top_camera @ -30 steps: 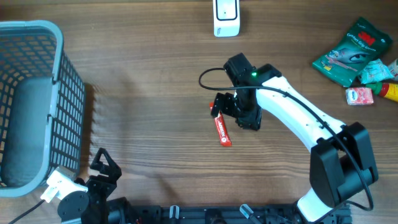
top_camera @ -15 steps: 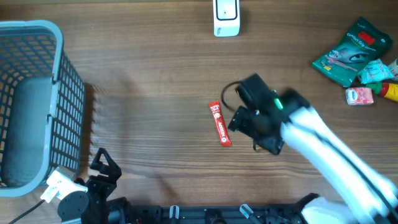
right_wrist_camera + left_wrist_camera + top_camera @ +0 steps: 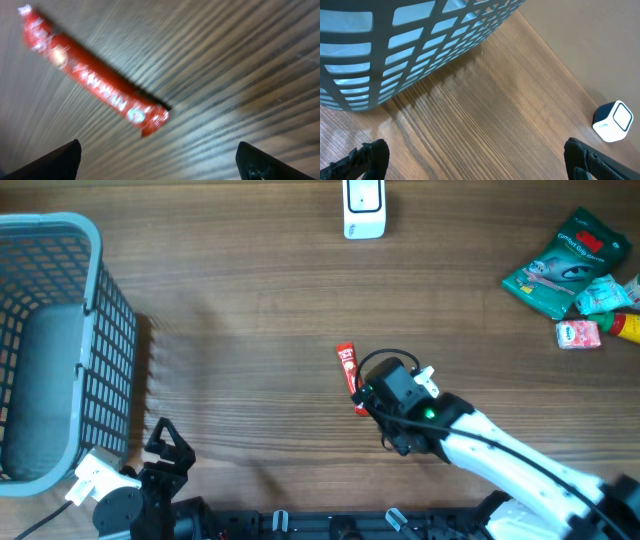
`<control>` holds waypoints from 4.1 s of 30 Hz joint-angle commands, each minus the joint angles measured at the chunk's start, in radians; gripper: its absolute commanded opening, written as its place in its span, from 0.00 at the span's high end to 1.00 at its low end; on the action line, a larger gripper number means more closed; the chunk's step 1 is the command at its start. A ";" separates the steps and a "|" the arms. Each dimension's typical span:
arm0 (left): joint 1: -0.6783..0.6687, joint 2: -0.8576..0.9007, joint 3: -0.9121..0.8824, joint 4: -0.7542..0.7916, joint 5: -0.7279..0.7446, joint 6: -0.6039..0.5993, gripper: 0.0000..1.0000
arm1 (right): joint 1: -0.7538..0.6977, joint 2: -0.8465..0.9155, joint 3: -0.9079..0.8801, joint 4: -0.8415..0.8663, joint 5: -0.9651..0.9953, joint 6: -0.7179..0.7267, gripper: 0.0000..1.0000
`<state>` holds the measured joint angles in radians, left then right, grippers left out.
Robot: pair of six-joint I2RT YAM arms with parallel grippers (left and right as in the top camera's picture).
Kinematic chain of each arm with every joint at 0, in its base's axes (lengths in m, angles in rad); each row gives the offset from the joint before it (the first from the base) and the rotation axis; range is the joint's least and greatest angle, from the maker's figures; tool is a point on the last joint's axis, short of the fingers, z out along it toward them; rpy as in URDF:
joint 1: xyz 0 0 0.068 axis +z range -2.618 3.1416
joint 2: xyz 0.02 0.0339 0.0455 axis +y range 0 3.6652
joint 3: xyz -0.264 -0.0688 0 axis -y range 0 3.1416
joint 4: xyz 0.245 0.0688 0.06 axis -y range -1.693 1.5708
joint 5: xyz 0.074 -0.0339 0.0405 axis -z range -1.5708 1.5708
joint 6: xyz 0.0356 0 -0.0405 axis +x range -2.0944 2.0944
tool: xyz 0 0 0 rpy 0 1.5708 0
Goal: Scan the item barcode
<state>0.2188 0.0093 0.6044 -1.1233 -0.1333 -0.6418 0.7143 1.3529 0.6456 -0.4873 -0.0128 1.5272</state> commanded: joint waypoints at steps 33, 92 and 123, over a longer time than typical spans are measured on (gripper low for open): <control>0.002 -0.003 -0.002 0.001 -0.013 -0.006 0.00 | -0.225 0.229 0.230 -0.257 -0.007 -0.430 0.95; 0.002 -0.003 -0.002 0.001 -0.013 -0.006 0.00 | 0.131 0.458 0.375 -0.156 0.280 -1.343 0.66; 0.002 -0.003 -0.002 0.001 -0.013 -0.006 0.00 | -0.019 0.601 0.384 -0.287 -0.109 -1.394 0.96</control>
<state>0.2188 0.0090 0.6044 -1.1229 -0.1333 -0.6418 0.7506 1.8645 1.0889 -0.7193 0.1120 0.1764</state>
